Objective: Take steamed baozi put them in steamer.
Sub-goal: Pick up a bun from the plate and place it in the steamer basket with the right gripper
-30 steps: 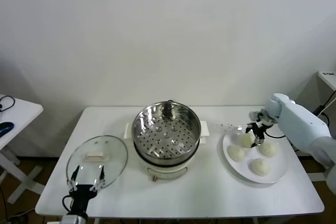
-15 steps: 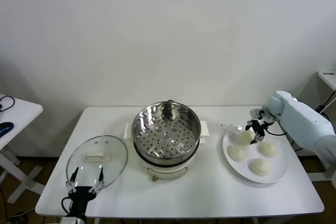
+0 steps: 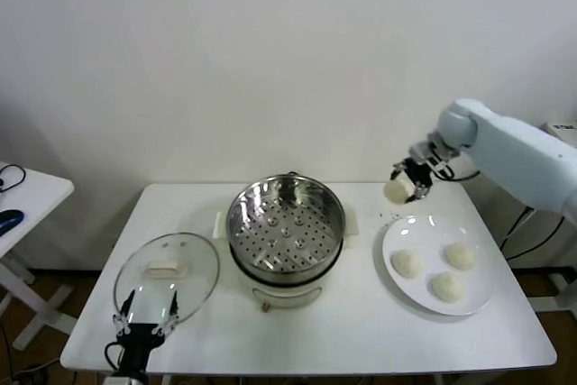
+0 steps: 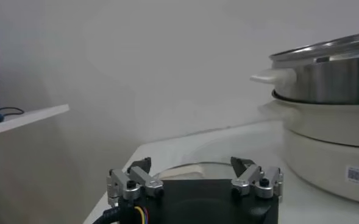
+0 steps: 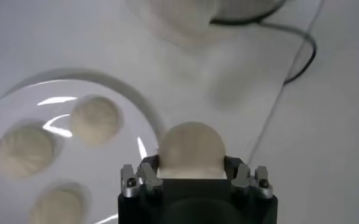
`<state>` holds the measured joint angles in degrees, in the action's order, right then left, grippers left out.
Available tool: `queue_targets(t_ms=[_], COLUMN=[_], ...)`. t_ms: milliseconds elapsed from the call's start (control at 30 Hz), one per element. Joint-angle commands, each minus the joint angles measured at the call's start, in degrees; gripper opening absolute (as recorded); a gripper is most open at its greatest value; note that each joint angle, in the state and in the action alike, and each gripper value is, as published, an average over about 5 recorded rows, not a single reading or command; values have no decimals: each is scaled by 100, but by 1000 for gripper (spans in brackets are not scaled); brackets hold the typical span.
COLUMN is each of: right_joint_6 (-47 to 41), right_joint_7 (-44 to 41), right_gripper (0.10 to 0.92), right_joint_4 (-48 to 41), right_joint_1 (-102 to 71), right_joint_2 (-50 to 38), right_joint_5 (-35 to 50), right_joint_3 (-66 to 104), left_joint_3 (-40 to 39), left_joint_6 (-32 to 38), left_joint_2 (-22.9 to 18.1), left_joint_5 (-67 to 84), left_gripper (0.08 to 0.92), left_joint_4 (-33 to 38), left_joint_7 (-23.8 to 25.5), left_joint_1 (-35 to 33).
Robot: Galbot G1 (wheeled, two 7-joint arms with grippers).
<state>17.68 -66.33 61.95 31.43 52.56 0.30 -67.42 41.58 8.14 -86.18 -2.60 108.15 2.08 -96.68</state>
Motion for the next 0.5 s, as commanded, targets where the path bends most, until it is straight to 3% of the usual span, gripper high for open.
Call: queue_targets(t_ms=[33,500], right_joint_6=[710,1294], right_joint_7=[-32,43], right_gripper=[686,679], right_joint_4=[1364,333], right_joint_1=[1089,-296], right_joint_2=[738,2524], right_joint_5=[-593,-2223], right_joint_3=[-476,189], left_joint_3=[-6,-76], left_joint_6=[-67,-195], left_joint_2=[-17,-10], left_joint_5=[-40,-56], left_gripper=[823,823], left_joint_4=[82,92], left_joint_7=[34,164], left_joint_1=[-7,103])
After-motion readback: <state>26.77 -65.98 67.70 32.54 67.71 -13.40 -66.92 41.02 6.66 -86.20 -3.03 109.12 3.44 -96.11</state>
